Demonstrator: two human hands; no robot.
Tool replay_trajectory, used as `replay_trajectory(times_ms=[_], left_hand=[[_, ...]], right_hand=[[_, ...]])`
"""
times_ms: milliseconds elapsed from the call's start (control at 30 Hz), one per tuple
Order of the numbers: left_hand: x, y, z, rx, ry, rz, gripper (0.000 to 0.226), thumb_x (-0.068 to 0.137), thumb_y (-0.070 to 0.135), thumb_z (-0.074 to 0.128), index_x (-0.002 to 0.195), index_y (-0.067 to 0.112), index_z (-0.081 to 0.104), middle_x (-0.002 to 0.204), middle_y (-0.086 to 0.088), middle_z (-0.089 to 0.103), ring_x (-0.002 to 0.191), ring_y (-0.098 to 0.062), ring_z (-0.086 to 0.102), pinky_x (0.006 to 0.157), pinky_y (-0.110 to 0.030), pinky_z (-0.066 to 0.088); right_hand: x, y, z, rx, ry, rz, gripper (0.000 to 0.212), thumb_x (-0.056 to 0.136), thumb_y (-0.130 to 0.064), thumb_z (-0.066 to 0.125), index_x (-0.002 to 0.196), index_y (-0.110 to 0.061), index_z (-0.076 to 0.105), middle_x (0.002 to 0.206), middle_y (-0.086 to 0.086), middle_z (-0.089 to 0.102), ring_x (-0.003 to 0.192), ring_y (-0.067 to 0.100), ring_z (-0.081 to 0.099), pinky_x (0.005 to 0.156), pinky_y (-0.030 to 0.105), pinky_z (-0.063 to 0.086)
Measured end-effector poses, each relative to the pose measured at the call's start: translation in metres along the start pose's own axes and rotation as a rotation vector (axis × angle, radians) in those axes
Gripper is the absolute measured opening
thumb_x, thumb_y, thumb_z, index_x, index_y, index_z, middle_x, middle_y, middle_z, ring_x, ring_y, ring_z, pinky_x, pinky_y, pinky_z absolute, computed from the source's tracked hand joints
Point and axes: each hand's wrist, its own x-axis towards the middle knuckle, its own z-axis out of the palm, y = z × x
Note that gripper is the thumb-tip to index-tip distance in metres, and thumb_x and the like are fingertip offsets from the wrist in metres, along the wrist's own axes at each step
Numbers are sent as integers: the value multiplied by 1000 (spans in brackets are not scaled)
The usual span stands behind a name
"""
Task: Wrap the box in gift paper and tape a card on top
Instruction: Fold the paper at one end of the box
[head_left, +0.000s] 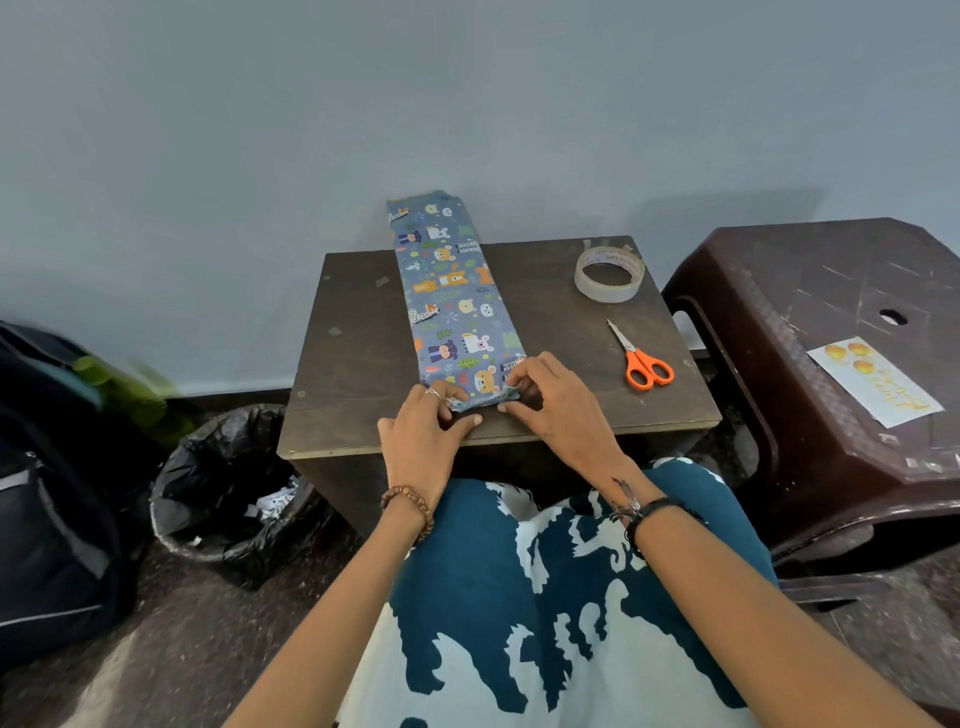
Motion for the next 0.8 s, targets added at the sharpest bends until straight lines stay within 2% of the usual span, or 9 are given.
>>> replay_trajectory(times_ms=[67, 133, 233, 333, 500, 567, 667, 733, 800], left_hand=[[2, -3, -2, 76, -8, 68, 15, 79, 30, 70, 90, 28, 59, 76, 11, 43, 68, -8, 46, 71, -29, 31], [4, -6, -4, 117, 9, 120, 12, 81, 28, 69, 84, 24, 58, 74, 12, 36, 62, -8, 40, 66, -28, 33], [6, -12, -6, 165, 19, 195, 12, 82, 27, 68, 90, 19, 63, 85, 8, 43, 65, -13, 46, 60, -26, 37], [8, -17, -8, 202, 32, 268, 12, 83, 26, 68, 88, 16, 63, 93, 2, 53, 71, -15, 53, 55, -24, 37], [9, -22, -7, 188, 75, 363, 10, 80, 21, 71, 83, 15, 63, 91, 0, 54, 66, -12, 53, 51, -23, 37], [9, -22, -8, 172, 81, 368, 9, 80, 18, 71, 83, 14, 63, 92, -1, 54, 66, -12, 52, 51, -23, 38], [9, -24, -7, 168, 88, 401, 8, 80, 14, 71, 83, 12, 63, 92, -2, 55, 65, -14, 55, 50, -23, 41], [8, -25, -6, 158, 94, 415, 9, 79, 12, 71, 82, 11, 63, 92, -3, 55, 66, -16, 56, 50, -26, 45], [8, -26, -5, 136, 99, 404, 9, 80, 12, 71, 81, 10, 63, 92, -2, 55, 66, -16, 57, 50, -29, 49]], right_hand=[[-1, -2, 1, 30, 23, -14, 24, 81, -21, 70, 99, -17, 54, 97, -8, 47, 84, 11, 52, 72, 25, 46], [-3, -4, 2, 37, 54, -42, 27, 80, -15, 71, 100, -14, 54, 97, -3, 50, 83, 8, 50, 71, 23, 45], [-5, -7, 4, 41, 109, -77, 29, 77, -10, 72, 101, -11, 55, 95, 0, 55, 84, 10, 54, 73, 23, 45], [-7, -8, 6, -7, 142, -102, 29, 76, -10, 73, 99, -12, 56, 90, -4, 63, 82, 11, 57, 75, 24, 42], [-9, -8, 8, -72, 150, -121, 30, 77, -10, 72, 101, -14, 54, 87, -7, 67, 76, 12, 57, 71, 21, 39], [-9, -9, 8, -33, 131, -104, 27, 80, -8, 69, 102, -11, 55, 88, -6, 70, 78, 13, 58, 72, 21, 36], [-9, -9, 6, 50, 99, -56, 27, 84, -9, 66, 108, -10, 54, 93, -6, 71, 85, 6, 52, 74, 19, 34], [-10, -9, 7, 57, 98, -53, 27, 85, -11, 65, 111, -12, 55, 95, -7, 71, 83, 3, 51, 75, 19, 36], [-11, -8, 9, 44, 116, -66, 27, 86, -12, 65, 112, -13, 57, 93, -6, 70, 83, 8, 54, 75, 24, 43]])
